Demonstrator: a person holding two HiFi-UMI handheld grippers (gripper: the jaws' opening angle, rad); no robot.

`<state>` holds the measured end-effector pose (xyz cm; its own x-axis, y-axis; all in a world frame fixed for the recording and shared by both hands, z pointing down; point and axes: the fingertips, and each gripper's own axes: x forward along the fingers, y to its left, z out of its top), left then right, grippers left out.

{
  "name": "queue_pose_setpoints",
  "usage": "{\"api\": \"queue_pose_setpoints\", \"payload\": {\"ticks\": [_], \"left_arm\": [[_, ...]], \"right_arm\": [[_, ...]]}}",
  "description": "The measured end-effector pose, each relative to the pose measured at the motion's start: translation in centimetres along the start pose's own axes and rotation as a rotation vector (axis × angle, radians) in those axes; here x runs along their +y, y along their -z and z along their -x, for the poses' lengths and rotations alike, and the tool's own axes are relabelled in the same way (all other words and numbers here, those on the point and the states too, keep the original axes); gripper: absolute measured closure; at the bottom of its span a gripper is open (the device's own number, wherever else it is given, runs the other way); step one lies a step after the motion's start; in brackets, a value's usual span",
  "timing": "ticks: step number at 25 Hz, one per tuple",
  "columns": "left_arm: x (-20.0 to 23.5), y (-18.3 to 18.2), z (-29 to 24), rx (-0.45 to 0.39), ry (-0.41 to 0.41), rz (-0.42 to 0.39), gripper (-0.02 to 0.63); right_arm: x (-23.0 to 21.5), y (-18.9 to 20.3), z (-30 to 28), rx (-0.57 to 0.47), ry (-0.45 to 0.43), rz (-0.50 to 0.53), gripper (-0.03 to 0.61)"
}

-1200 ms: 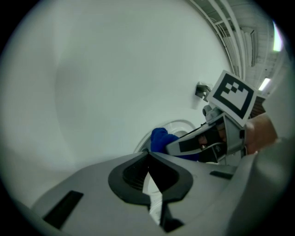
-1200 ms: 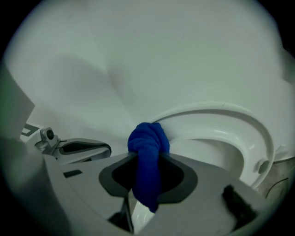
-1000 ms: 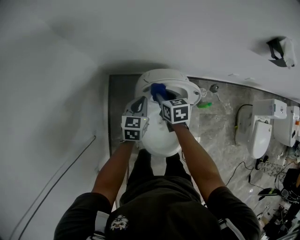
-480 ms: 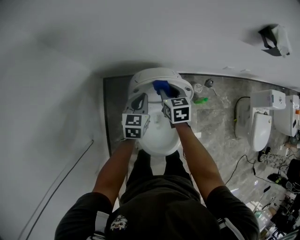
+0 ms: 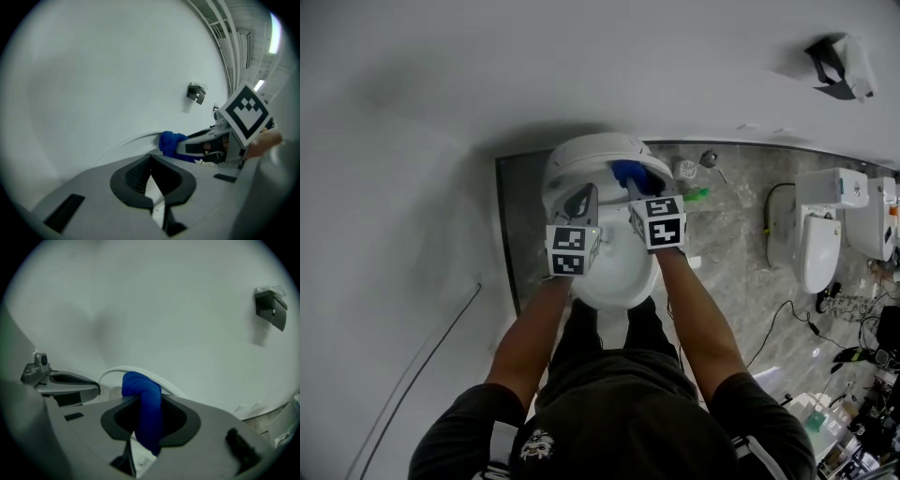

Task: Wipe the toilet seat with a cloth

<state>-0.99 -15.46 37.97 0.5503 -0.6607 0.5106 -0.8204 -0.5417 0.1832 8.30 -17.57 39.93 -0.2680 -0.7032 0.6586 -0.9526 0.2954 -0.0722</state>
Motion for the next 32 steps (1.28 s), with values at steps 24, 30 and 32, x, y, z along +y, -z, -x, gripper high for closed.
{"api": "queue_pose_setpoints", "payload": {"ticks": [24,30,32], "left_arm": [[-5.4,10.5,-6.1,0.145,0.044,0.016,0.604],[-5.6,14.2,-8.6,0.163,0.040,0.026,0.604],[-5.7,15.2,-9.0,0.167,0.041,0.026,0.604]], "right_arm": [[-7.2,13.5,-2.7,0.089,0.089,-0.124,0.477],[-7.6,17.1,-4.5,0.109,0.071,-0.151,0.480],[-7.8,18.7,-5.1,0.123,0.076,-0.156,0.480]]}}
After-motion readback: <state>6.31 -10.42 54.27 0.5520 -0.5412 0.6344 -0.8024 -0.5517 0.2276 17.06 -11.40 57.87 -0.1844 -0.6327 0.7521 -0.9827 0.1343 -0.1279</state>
